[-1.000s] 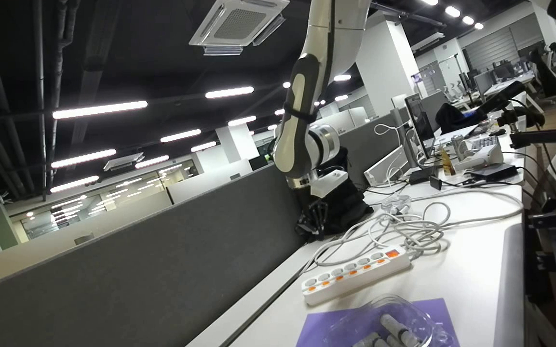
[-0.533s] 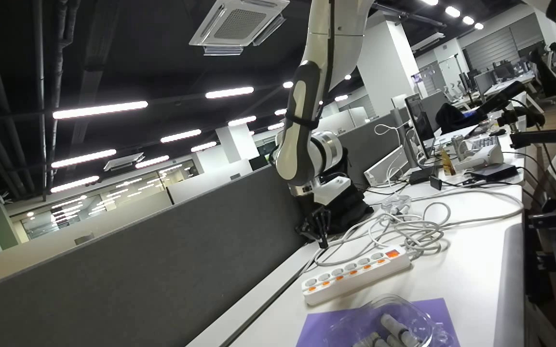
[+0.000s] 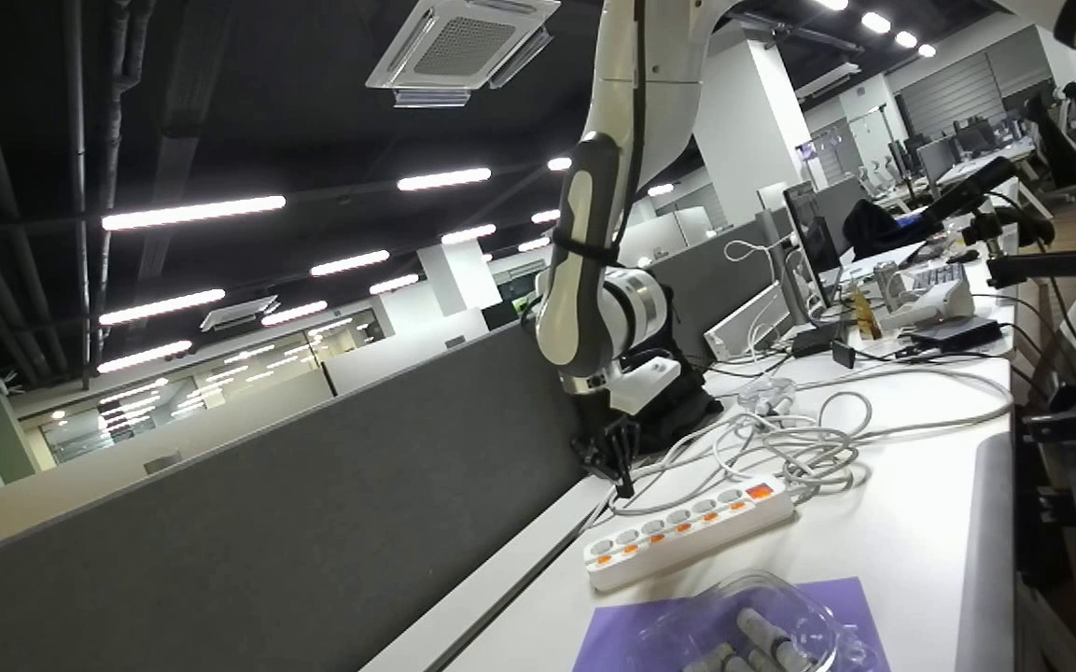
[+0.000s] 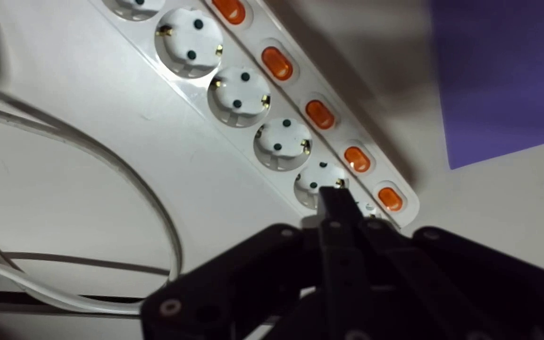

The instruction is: Turn on the third switch on the extension cord

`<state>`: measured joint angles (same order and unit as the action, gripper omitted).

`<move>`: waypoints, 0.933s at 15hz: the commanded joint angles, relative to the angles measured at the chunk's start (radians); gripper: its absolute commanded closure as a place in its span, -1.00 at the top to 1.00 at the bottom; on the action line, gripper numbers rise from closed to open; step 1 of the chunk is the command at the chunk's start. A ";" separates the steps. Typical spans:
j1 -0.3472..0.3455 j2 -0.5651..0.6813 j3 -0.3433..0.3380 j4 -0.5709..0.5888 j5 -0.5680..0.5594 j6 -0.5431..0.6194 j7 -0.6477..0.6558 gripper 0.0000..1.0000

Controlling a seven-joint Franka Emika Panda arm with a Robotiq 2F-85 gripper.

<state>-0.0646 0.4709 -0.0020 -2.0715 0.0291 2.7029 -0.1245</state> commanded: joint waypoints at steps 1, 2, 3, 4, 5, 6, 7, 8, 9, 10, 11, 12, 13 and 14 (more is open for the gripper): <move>-0.020 0.022 0.032 -0.014 0.024 0.055 -0.016 -1.00; -0.022 0.030 0.039 -0.013 0.030 0.065 -0.019 -1.00; -0.023 0.039 0.042 -0.012 0.031 0.071 -0.021 -1.00; -0.025 0.048 0.046 -0.011 0.031 0.076 -0.022 -1.00; -0.026 0.054 0.048 -0.011 0.033 0.078 -0.023 -1.00; -0.030 0.062 0.051 -0.010 0.037 0.079 -0.024 -1.00; -0.032 0.067 0.052 -0.011 0.039 0.079 -0.024 -1.00; -0.034 0.071 0.052 -0.012 0.041 0.078 -0.022 -1.00; -0.038 0.075 0.053 -0.012 0.044 0.078 -0.022 -1.00; -0.041 0.078 0.052 -0.014 0.046 0.078 -0.020 -1.00; -0.044 0.080 0.052 -0.015 0.048 0.077 -0.018 -1.00; -0.047 0.081 0.052 -0.016 0.049 0.077 -0.017 -1.00; -0.049 0.081 0.050 -0.018 0.050 0.078 -0.015 -1.00; -0.050 0.082 0.049 -0.019 0.051 0.078 -0.014 -1.00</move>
<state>-0.0975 0.5565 0.0371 -2.0828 0.0690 2.7736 -0.1418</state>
